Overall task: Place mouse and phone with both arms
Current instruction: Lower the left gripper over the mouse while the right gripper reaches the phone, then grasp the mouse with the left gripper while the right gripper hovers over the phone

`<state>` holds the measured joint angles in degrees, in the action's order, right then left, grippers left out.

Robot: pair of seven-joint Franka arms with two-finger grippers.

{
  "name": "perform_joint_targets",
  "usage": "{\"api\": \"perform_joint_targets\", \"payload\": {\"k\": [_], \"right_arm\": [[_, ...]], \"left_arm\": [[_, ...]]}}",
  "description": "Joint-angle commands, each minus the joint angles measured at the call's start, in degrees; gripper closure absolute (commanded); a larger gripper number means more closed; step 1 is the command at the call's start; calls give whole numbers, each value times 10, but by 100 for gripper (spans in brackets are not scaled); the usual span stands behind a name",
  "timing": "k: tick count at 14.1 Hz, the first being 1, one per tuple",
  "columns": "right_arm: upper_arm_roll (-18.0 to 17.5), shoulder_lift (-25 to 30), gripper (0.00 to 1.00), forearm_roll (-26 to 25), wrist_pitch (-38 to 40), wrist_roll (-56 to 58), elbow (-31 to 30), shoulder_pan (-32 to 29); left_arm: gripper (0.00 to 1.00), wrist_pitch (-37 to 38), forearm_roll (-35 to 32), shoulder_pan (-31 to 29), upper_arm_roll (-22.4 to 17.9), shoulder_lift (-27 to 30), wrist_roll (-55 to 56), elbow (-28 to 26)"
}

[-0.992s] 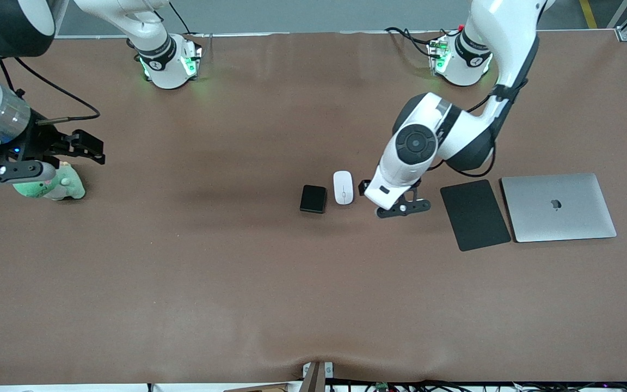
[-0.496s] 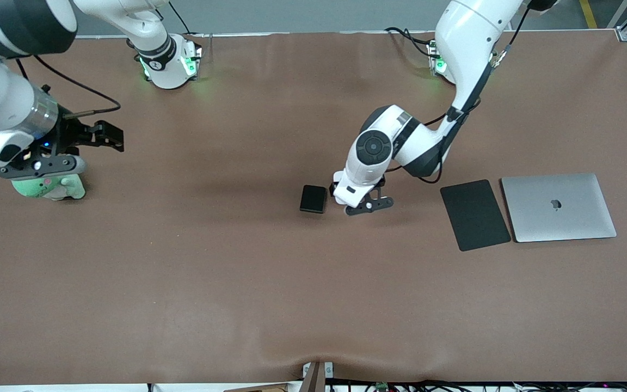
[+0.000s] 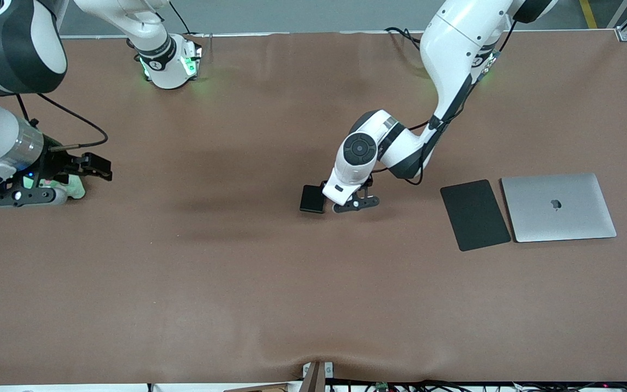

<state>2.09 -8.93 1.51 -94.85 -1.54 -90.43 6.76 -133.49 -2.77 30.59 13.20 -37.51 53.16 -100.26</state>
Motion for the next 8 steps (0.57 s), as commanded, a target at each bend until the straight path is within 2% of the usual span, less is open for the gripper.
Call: {"api": "perform_joint_targets", "payload": {"k": [1, 4, 6, 8], "right_arm": [[-6, -38, 0, 20, -10, -2, 29, 3], [-8, -74, 0, 73, -40, 2, 29, 4], [-9, -108, 0, 89, -71, 7, 30, 4], [-12, -147, 0, 91, -121, 1, 30, 32]], "left_arm": [[5, -12, -12, 9, -4, 3, 14, -19], [10, -12, -47, 13, -2, 4, 15, -34], [11, -15, -55, 13, -2, 3, 15, -36], [13, -28, -55, 14, -1, 0, 15, -37]]}}
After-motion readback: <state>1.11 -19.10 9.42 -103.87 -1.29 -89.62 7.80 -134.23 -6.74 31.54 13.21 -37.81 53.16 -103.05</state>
